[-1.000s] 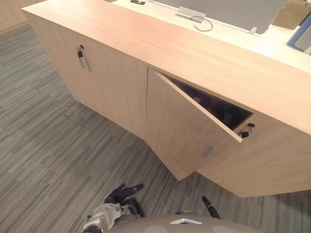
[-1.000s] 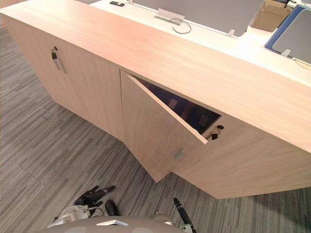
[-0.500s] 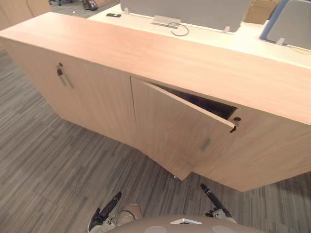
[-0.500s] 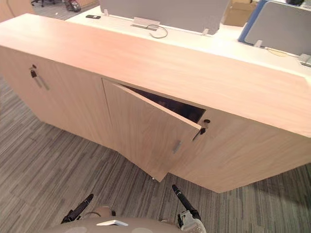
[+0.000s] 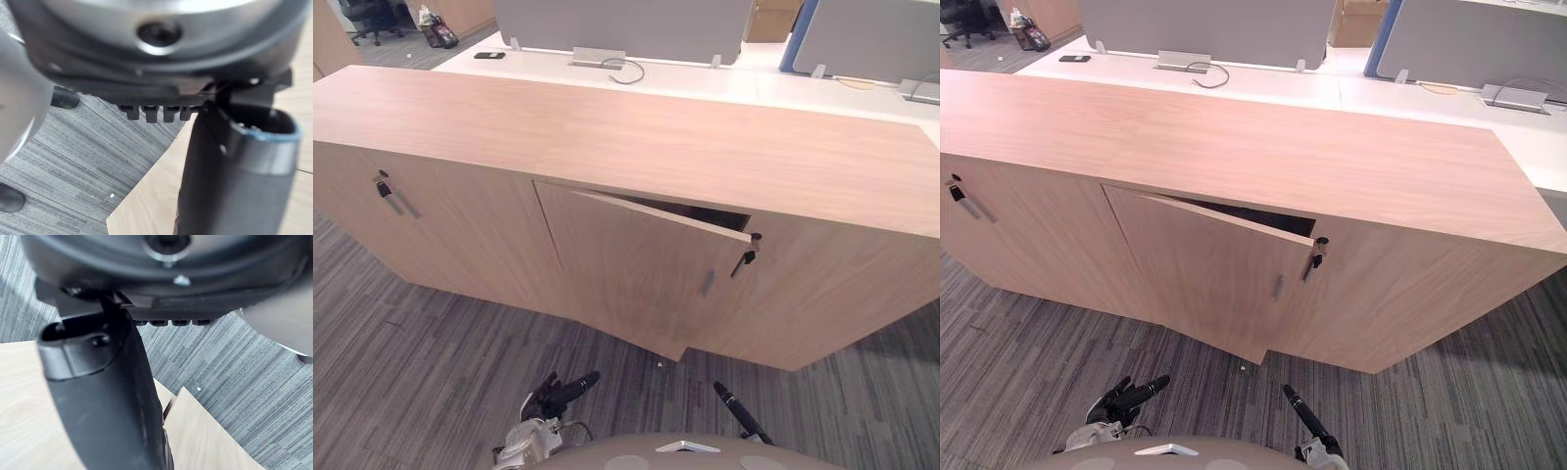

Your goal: Walk over to the cabinet, pick up the folder, carry it to the office cabinet, place the folder inside the office cabinet, then close the office cabinet door

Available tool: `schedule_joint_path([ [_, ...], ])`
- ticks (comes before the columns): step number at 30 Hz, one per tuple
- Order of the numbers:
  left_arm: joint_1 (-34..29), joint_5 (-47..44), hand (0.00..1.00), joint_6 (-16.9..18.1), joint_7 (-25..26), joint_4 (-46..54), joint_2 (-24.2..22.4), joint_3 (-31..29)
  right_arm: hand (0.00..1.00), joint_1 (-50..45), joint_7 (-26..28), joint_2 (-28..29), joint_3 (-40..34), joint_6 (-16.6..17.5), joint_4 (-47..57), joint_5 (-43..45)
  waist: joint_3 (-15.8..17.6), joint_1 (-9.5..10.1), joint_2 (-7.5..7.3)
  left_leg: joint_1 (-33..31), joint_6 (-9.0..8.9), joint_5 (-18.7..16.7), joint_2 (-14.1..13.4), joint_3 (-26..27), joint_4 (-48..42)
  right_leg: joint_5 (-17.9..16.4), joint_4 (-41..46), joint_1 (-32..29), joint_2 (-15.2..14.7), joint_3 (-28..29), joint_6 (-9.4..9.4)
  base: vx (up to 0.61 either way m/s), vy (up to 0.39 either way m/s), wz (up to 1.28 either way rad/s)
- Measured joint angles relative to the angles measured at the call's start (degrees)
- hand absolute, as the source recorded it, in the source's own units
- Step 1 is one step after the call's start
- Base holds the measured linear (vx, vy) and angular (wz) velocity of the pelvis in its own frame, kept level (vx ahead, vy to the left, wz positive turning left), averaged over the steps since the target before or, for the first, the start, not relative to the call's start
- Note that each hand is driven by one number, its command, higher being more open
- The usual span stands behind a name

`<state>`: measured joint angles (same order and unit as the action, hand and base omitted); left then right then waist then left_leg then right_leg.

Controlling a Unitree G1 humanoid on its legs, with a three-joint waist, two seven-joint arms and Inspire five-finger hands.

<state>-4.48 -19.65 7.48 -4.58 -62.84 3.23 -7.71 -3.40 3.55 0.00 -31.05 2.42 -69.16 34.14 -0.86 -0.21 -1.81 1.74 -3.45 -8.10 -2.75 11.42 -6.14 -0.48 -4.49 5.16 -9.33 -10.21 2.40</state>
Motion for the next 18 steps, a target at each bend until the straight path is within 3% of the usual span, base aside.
schedule_joint_path([
  [6,0.01,7.57,1.00,0.05,0.18,-2.87,0.94,0.76,1.00,-0.27,0.02,-0.18,-0.38,-0.52,-0.52,-2.22,-0.04,-0.11,-0.27,3.88,0.12,0.15,0.45,0.98,3.55,0.93,-0.02,1.14,0.14,-0.58,-1.62,0.07,0.038,-0.14],
  [10,-0.06,10.90,1.00,-0.15,-0.02,-4.16,1.87,2.43,1.00,-0.14,0.39,-0.29,0.94,-0.52,-0.65,-6.83,0.00,-0.04,-0.52,4.46,0.77,-0.25,0.54,0.85,3.55,2.61,-0.03,1.09,0.10,-0.73,-0.62,0.04,0.021,-0.15],
  [18,-0.03,11.20,1.00,-0.14,-0.70,-4.03,2.37,3.42,1.00,0.62,1.32,-2.25,12.92,-0.80,-0.11,-25.42,0.27,-0.15,-0.29,4.49,1.58,-0.73,1.41,-0.04,3.05,3.95,-0.01,0.88,-0.72,-1.45,0.99,-0.02,-0.019,-0.06],
])
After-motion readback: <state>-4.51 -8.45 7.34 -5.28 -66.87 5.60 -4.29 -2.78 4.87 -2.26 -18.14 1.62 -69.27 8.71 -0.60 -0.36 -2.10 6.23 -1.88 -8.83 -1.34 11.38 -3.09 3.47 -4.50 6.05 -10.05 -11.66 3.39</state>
